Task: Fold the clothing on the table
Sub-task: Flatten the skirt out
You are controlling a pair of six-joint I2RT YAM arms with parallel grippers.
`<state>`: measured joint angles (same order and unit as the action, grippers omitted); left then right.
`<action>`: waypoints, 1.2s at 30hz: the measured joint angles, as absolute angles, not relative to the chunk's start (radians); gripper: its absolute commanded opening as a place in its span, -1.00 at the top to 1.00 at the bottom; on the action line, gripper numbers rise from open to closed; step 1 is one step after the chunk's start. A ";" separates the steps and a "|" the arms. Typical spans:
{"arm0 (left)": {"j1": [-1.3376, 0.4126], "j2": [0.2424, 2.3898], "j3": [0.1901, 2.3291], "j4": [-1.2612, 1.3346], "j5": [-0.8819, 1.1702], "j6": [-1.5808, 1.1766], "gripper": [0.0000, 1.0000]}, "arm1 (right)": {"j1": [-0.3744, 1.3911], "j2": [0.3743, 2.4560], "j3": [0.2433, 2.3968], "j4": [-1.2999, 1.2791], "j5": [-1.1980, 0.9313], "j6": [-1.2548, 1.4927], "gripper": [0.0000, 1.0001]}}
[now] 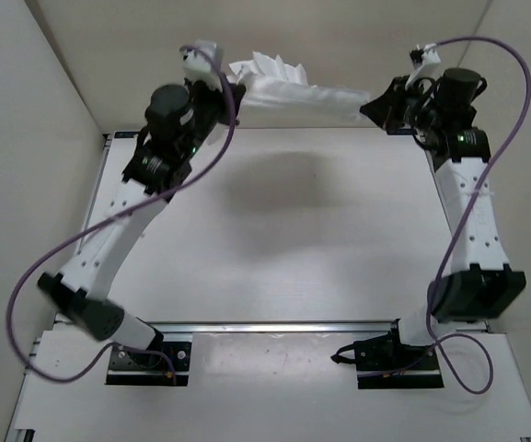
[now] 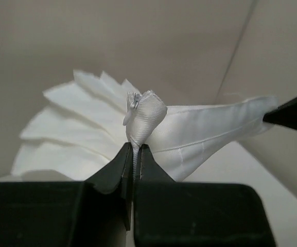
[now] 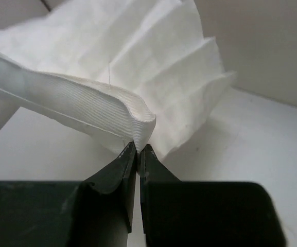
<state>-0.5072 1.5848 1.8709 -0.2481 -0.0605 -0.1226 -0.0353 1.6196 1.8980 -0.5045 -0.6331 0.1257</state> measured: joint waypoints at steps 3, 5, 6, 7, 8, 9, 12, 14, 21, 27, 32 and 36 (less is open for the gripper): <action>-0.572 1.351 1.569 -0.175 -0.108 -0.083 1.00 | -0.004 1.409 1.596 -0.420 -0.618 0.111 1.00; -0.582 1.234 1.362 -0.155 -0.122 -0.088 1.00 | 0.015 1.295 1.407 -0.397 -0.614 0.103 1.00; -0.583 1.181 1.248 -0.161 -0.126 -0.096 1.00 | 0.030 1.247 1.321 -0.397 -0.609 0.100 0.99; -0.589 1.133 1.133 -0.175 -0.135 -0.107 1.00 | 0.050 1.200 1.222 -0.402 -0.594 0.094 1.00; -0.596 1.094 1.043 -0.197 -0.136 -0.119 1.00 | 0.067 1.167 1.155 -0.423 -0.585 0.093 1.00; -0.603 1.055 0.963 -0.226 -0.134 -0.134 1.00 | 0.086 1.140 1.090 -0.454 -0.580 0.092 1.00; -0.609 0.952 0.827 -0.334 -0.087 -0.188 1.00 | 0.119 1.100 0.991 -0.558 -0.603 0.098 0.99; -0.582 0.905 0.822 -0.345 -0.047 -0.212 1.00 | 0.120 1.098 0.996 -0.584 -0.627 0.108 1.00; -0.474 1.121 0.928 -0.247 -0.018 -0.221 1.00 | 0.107 1.322 1.159 -0.476 -0.657 0.105 1.00; -0.427 1.715 1.386 -0.298 -0.043 -0.178 1.00 | 0.040 1.821 1.607 -0.500 -0.669 0.105 1.00; -0.422 1.994 1.908 -0.407 -0.107 -0.121 1.00 | 0.006 2.075 2.152 -0.570 -0.628 0.101 1.00; -0.417 1.911 2.006 -0.377 -0.097 -0.089 1.00 | -0.020 1.954 2.178 -0.549 -0.661 0.110 1.00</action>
